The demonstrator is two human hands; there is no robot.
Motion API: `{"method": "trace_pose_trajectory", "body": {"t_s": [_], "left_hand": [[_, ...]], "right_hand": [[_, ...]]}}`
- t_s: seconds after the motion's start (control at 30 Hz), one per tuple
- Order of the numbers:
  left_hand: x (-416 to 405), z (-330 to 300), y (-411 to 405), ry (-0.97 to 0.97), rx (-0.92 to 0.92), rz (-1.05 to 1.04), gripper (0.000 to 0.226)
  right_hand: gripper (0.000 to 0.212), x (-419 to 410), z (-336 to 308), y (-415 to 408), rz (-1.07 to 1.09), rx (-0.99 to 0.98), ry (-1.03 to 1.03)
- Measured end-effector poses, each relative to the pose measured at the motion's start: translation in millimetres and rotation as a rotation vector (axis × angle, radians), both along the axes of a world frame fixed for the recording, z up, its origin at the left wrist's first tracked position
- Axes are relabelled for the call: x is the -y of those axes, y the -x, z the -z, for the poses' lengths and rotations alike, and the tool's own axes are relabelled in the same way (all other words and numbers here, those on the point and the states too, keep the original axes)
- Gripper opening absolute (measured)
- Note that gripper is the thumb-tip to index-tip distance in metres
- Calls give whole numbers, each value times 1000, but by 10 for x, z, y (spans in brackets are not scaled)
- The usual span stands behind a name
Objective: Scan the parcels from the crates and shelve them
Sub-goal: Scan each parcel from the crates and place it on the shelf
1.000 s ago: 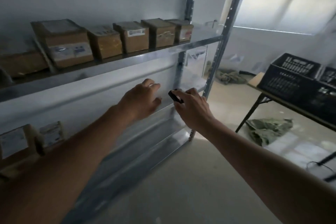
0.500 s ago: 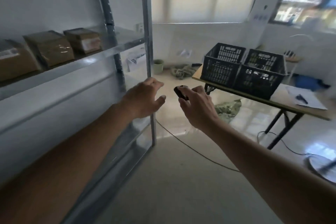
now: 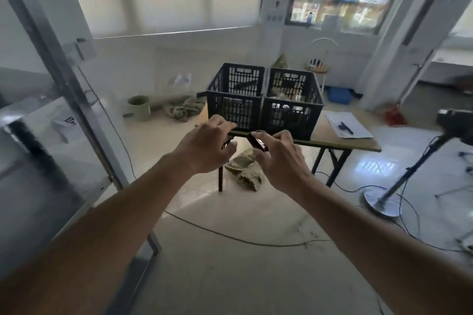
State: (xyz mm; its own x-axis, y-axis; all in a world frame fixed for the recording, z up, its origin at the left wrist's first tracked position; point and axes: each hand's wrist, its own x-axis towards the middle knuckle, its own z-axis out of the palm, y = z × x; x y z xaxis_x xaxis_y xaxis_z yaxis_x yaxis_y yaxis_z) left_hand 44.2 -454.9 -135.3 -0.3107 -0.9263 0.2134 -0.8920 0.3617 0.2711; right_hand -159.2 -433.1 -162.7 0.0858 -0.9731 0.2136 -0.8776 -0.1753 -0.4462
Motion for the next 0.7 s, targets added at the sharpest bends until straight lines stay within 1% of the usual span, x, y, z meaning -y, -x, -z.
{"method": "trace_pose_trajectory", "body": {"t_s": [0.13,0.3,0.5,0.7], "left_hand": [[781,29,390,-25,-12,94,59],[1637,85,918,-45,-2,159,58],[2735,297,1562,-78,-14,144,57],[3701,477,2231,-131,-16,79,56]], "right_hand": [[51,647,10,382,98,-7,-2],[50,1437,127,895,179,-2,-26],[50,2492,361,1561,174,-21,-43],[50,3516,453,2178,121,-15,-109]]}}
